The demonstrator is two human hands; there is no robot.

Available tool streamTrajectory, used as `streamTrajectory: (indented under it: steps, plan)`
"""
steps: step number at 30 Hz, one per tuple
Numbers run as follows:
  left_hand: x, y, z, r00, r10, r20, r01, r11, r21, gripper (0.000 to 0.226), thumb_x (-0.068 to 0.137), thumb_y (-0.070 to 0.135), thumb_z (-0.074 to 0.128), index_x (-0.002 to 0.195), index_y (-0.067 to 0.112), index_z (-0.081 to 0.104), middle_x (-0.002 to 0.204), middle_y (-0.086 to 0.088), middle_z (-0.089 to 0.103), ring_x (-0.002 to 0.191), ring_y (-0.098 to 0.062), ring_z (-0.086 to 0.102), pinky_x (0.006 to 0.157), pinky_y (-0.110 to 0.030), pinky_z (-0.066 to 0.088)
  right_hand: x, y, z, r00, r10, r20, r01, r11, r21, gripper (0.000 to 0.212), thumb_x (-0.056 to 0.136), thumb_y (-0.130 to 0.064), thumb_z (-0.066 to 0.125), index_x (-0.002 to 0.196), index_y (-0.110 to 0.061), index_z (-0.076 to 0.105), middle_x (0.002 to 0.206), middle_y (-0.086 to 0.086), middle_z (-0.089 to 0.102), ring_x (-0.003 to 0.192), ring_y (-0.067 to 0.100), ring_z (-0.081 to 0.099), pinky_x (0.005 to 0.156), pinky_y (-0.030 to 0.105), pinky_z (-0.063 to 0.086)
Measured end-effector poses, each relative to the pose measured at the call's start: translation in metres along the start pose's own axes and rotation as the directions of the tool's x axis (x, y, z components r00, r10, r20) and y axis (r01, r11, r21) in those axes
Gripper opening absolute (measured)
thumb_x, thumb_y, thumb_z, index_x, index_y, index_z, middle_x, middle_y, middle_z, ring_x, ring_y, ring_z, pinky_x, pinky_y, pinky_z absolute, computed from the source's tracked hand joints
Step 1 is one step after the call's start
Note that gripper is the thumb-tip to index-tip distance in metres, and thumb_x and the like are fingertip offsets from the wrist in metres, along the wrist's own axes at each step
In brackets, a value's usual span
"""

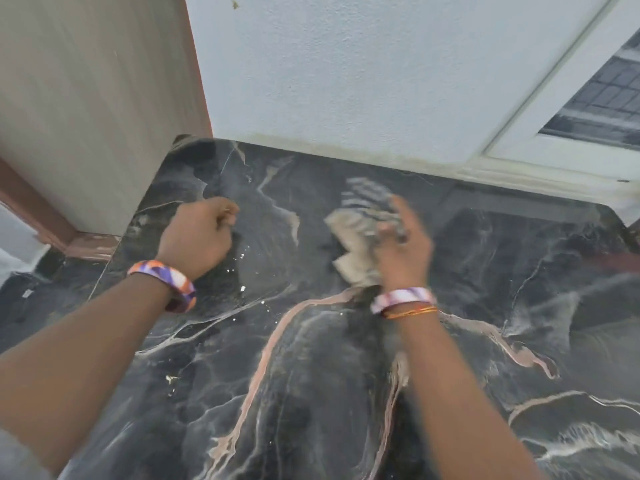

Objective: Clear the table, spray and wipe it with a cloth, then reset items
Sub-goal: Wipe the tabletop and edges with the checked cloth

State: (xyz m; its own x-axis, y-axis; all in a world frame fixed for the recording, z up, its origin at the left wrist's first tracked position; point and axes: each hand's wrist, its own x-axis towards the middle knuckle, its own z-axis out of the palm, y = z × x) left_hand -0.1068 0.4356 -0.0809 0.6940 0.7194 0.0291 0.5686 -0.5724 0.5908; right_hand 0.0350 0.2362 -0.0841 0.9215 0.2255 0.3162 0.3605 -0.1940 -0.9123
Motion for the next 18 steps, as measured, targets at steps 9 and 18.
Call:
streamTrajectory:
  steps: [9, 18]
  plan:
    - [0.021, -0.013, 0.004, 0.994, 0.108, 0.000, -0.108, 0.993, 0.040, 0.029, 0.084, 0.009, 0.053, 0.112, 0.008, 0.063, 0.112, -0.015, 0.067, 0.104, -0.035, 0.062, 0.093, -0.046, 0.049, 0.099, 0.062, -0.045, 0.897, 0.418, -0.147, -0.328, 0.404, -0.854, 0.054, 0.095, -0.039, 0.036, 0.146, -0.023, 0.024, 0.153, 0.014, 0.023, 0.135, 0.040, 0.020, 0.108, 0.051, 0.017]
    - [0.027, -0.053, -0.041, 0.988, 0.003, -0.157, 0.002, 0.999, 0.035, 0.030, 0.084, 0.011, 0.055, 0.113, 0.010, 0.064, 0.119, -0.015, 0.063, 0.110, -0.034, 0.058, 0.099, -0.043, 0.045, 0.070, 0.000, 0.151, 0.920, 0.288, 0.267, 0.113, 0.457, -0.882, 0.057, 0.094, -0.044, 0.037, 0.143, -0.015, 0.028, 0.151, 0.018, 0.026, 0.136, 0.041, 0.022, 0.108, 0.050, 0.020]
